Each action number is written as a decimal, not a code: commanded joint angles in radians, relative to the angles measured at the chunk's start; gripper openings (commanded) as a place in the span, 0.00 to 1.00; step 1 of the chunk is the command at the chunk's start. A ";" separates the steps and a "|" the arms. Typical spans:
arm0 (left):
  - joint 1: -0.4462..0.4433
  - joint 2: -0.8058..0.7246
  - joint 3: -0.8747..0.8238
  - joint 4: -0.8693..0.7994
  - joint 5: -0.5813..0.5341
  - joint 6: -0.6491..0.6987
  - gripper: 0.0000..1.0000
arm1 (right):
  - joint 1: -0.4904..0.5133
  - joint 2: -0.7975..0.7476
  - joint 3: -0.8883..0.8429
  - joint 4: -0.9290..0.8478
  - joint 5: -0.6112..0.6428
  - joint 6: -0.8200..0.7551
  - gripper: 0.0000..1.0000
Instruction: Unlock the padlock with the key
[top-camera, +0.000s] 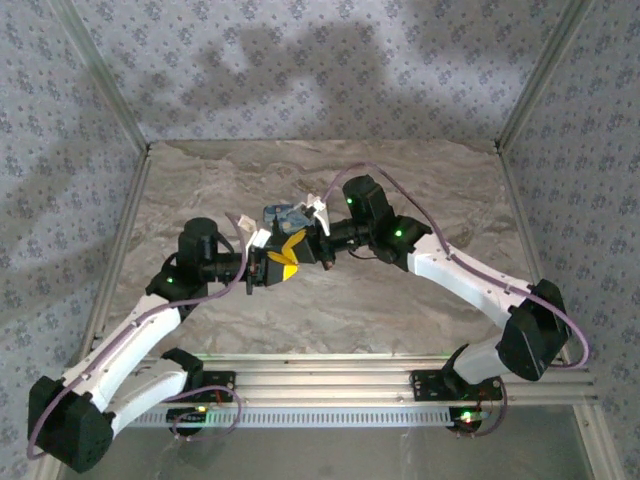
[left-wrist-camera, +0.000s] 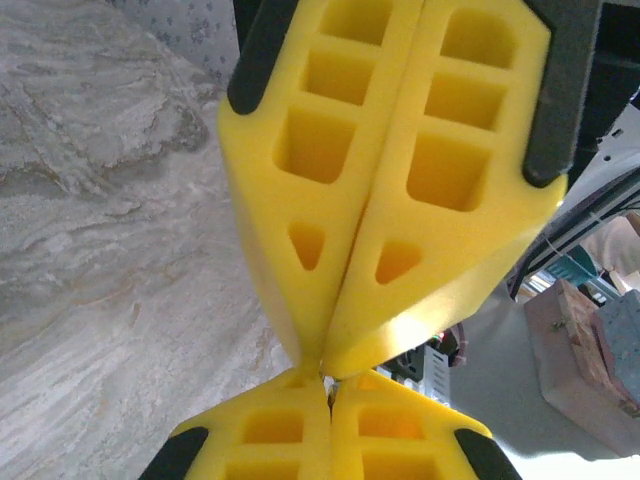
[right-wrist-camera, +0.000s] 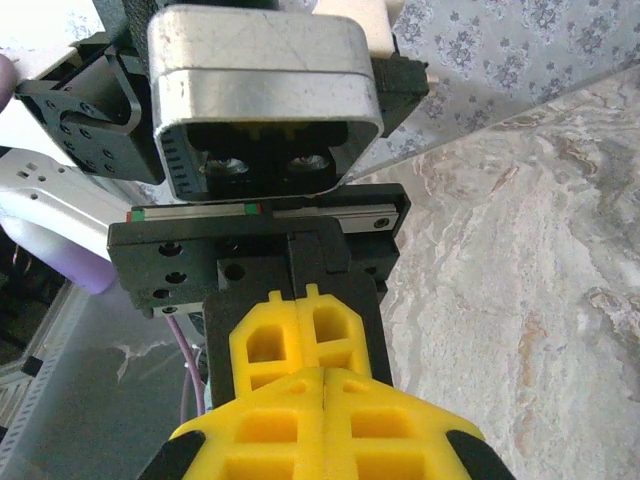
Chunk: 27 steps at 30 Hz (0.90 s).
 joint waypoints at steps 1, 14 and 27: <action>0.032 -0.020 0.114 0.067 0.024 0.033 0.00 | -0.012 0.010 -0.065 -0.073 -0.027 0.041 0.00; 0.063 0.014 0.137 0.068 0.009 -0.005 0.00 | -0.015 0.003 -0.144 0.079 0.091 0.233 0.00; 0.068 0.007 0.122 0.069 -0.197 -0.073 0.44 | -0.018 -0.007 -0.155 0.047 0.439 0.397 0.00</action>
